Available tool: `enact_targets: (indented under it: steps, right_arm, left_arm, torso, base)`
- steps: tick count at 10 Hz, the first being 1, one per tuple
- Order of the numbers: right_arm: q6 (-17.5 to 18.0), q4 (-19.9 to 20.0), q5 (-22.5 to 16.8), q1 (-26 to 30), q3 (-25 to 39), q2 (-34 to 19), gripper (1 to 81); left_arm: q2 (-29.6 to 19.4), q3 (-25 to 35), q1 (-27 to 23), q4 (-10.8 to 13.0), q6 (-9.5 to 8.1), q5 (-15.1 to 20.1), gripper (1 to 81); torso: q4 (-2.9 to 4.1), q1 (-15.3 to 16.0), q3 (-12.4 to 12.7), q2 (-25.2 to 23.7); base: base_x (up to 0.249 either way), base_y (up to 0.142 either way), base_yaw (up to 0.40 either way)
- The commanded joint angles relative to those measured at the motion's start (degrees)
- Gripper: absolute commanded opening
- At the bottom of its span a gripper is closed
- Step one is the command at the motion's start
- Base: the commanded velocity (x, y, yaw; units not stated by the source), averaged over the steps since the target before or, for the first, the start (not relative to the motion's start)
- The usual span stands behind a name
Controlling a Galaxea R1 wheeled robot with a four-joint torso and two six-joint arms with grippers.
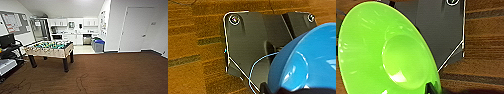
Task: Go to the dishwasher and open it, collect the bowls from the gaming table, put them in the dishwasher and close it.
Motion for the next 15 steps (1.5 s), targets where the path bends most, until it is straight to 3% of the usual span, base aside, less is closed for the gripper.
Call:
enact_targets:
  steps: [1, 5, 12, 15]
  right_arm:
    - [-0.2, -1.4, -1.6, 1.7, 0.1, -1.0, 1.0]
    - [-0.1, -2.1, -1.5, 1.7, 1.0, -0.7, 1.0]
    - [-0.1, -2.2, -1.7, 1.5, 0.8, -0.7, 1.0]
    - [-0.1, -2.2, -1.6, 1.5, 0.9, -0.7, 1.0]
  left_arm:
    - [-2.1, 0.5, -1.6, 0.3, 0.11, -0.8, 1.0]
    - [-1.5, 0.9, 0.0, 0.4, 0.02, -4.0, 1.0]
    - [-1.4, 0.9, 0.0, 0.7, -0.07, -4.0, 1.0]
    - [-1.1, 0.7, 0.0, 0.8, -0.07, -4.0, 1.0]
  torso:
    - [0.0, 0.0, 0.0, 0.0]
    - [0.0, 0.0, 0.0, 0.0]
    - [0.0, 0.0, 0.0, 0.0]
    - [0.0, 0.0, 0.0, -0.1]
  base:
    - [0.0, 0.0, 0.0]
    - [0.0, 0.0, 0.0]
    - [0.0, 0.0, 0.0]
    - [0.107, 0.0, 0.0]
